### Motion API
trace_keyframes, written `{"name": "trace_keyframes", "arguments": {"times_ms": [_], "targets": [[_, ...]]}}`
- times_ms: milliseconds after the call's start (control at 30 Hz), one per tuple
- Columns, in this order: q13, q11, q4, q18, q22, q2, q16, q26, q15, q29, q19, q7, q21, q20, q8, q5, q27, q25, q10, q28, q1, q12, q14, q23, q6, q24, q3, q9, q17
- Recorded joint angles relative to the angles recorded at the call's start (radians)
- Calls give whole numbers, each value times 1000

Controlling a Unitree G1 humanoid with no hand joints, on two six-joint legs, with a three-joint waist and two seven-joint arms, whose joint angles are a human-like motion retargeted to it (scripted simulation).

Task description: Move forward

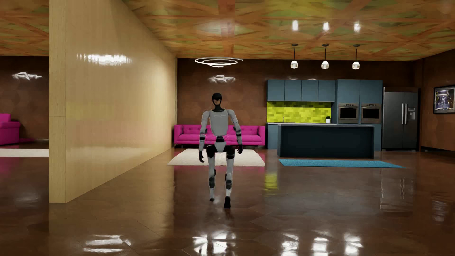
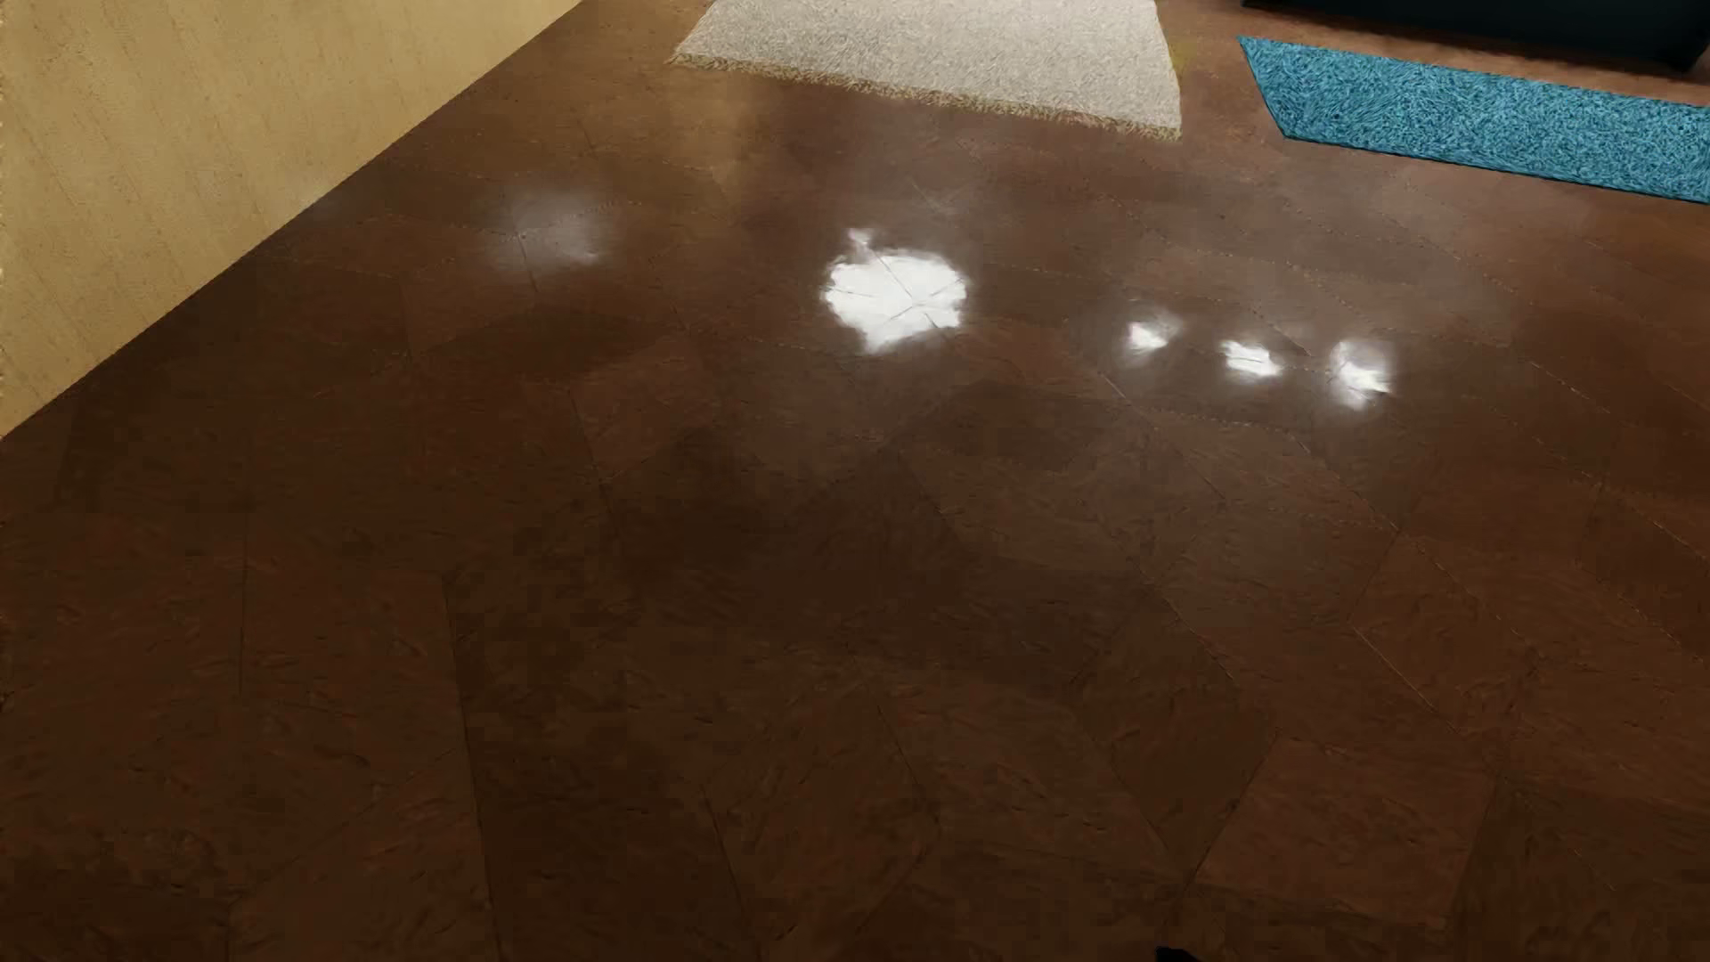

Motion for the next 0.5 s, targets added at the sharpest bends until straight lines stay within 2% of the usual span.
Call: {"name": "trace_keyframes", "arguments": {"times_ms": [33,67,133,167,200,300,333,367,400,433,467,500], "targets": [[15,175,-18,0,-10,-113,1,0,105,0,0,0,34,4,0,14,0,0,4,0,32,-12,-43,16,10,0,-20,-3,6],[26,335,-37,0,-31,-214,3,0,109,0,0,0,76,-5,0,20,0,0,0,0,81,-26,-81,33,20,0,-56,5,2],[65,502,-53,0,-87,-380,14,0,-1,0,0,0,121,-11,0,14,0,0,-50,0,230,-60,-122,57,41,0,-139,20,10],[83,467,-44,0,-111,-448,21,0,-8,0,0,0,149,-9,0,22,0,0,-76,0,299,-87,-135,71,57,0,-188,24,13],[106,409,-35,0,-148,-517,31,0,39,0,0,0,163,-3,0,10,0,0,-92,0,361,-112,-159,76,68,0,-239,32,14],[158,-47,-4,0,-265,-605,63,0,236,0,0,0,213,30,0,1,0,0,-145,0,529,-181,-229,77,89,0,-344,36,12],[173,-191,-10,0,-299,-610,72,0,191,0,0,0,229,43,0,-4,0,0,-155,0,586,-196,-274,82,86,0,-361,34,12],[177,-288,-8,0,-321,-599,80,0,-84,0,0,0,250,56,0,0,0,0,-156,0,621,-222,-302,99,86,0,-374,28,18],[184,-419,8,0,-332,-575,82,0,-312,0,0,0,258,74,0,10,0,0,-136,0,646,-233,-302,113,93,0,-405,27,21],[191,-303,20,0,-339,-588,84,0,-369,0,0,0,271,81,0,21,0,0,-115,0,671,-242,-278,133,96,0,-416,27,26],[194,-292,30,0,-334,-616,84,0,-174,0,0,0,285,89,0,48,0,0,-61,0,675,-243,-211,150,102,0,-411,22,31],[200,-255,44,0,-320,-629,76,0,-39,0,0,0,288,95,0,75,0,0,1,0,670,-230,-77,174,115,0,-403,14,37]]}}
